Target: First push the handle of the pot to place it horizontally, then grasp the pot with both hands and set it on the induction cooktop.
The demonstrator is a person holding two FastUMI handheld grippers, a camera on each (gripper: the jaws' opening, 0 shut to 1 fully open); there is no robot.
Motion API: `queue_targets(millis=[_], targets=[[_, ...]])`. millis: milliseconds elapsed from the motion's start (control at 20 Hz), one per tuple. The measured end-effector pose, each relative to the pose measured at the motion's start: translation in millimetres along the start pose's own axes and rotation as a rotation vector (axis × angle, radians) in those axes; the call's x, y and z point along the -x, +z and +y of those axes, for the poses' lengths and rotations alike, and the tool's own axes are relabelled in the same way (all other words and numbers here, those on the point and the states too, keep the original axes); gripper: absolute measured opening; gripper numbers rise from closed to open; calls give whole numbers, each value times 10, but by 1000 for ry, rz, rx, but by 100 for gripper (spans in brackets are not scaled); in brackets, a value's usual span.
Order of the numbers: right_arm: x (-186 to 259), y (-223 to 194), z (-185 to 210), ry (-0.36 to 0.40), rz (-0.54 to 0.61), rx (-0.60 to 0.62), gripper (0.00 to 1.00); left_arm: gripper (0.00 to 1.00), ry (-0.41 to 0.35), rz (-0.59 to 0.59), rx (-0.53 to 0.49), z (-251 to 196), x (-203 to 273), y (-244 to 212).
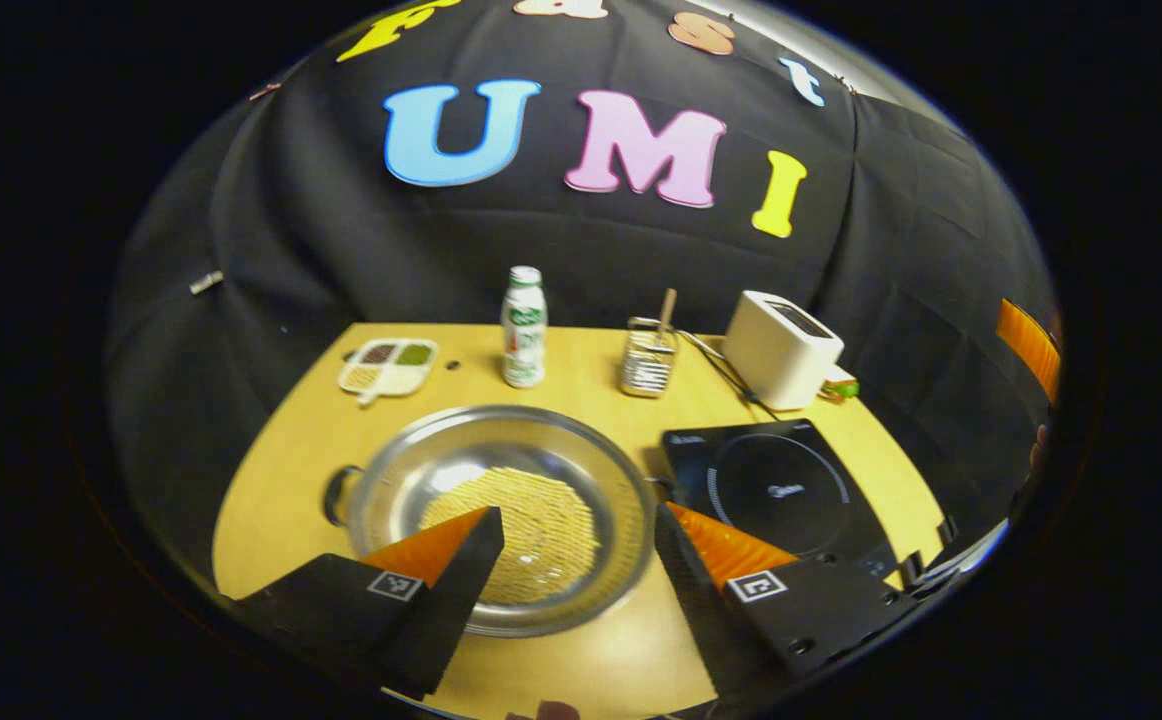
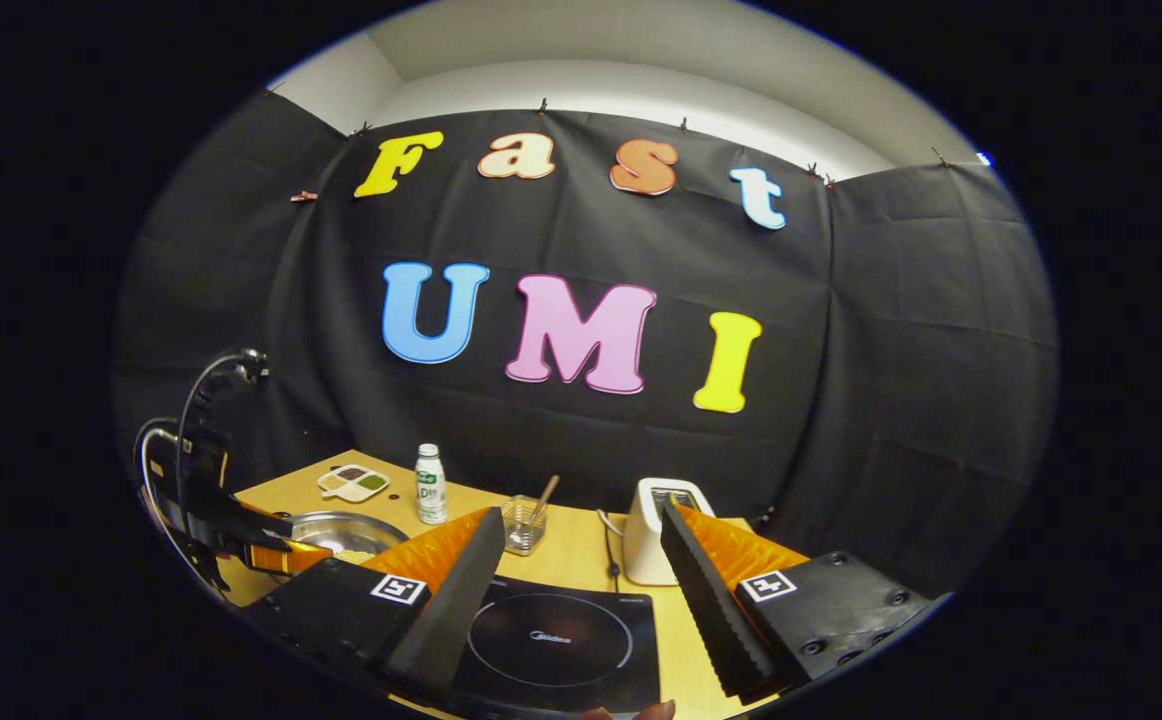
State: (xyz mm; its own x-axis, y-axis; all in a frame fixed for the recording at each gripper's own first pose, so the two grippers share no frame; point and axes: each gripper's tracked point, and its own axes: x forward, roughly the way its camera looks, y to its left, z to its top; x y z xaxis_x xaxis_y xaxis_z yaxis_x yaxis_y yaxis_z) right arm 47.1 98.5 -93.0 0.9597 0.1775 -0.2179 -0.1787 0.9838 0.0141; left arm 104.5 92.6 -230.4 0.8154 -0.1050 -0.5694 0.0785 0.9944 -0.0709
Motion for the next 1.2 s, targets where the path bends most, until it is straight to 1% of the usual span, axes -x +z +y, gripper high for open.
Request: queue_targets(millis=[50, 200, 350, 400, 550, 700, 850, 950, 1050, 1100, 1200], targets=[[-91, -79, 143, 23, 21, -11, 98, 96, 33, -1, -5, 228, 9, 17], [-365, -365, 575, 92, 102, -68, 98, 96, 61, 13, 6, 726, -29, -27], [-606, -763, 956, 150, 211, -126, 98, 96, 93, 49, 2, 1179, -166, -165], [-668, -917, 1054, 164, 253, -145, 98, 96, 102, 65, 7, 1308, -215, -225], [-830, -1331, 1187, 161, 382, -189, 98, 96, 120, 130, 17, 1616, -387, -398], [-875, -1649, 1344, 167, 499, -240, 98, 96, 108, 183, 30, 1733, -612, -544], [-980, -1957, 1439, 167, 577, -258, 99, 96, 97, 219, 34, 1800, -846, -633], [-1027, -2104, 1548, 182, 618, -273, 95, 96, 77, 228, 32, 1784, -985, -654], [-1080, -2208, 1666, 197, 647, -288, 95, 96, 68, 254, 24, 1781, -1082, -703], [-1101, -2260, 1727, 202, 660, -290, 89, 96, 66, 264, 20, 1784, -1126, -723], [-1127, -2352, 1814, 207, 688, -297, 88, 95, 63, 280, 13, 1793, -1195, -754]])
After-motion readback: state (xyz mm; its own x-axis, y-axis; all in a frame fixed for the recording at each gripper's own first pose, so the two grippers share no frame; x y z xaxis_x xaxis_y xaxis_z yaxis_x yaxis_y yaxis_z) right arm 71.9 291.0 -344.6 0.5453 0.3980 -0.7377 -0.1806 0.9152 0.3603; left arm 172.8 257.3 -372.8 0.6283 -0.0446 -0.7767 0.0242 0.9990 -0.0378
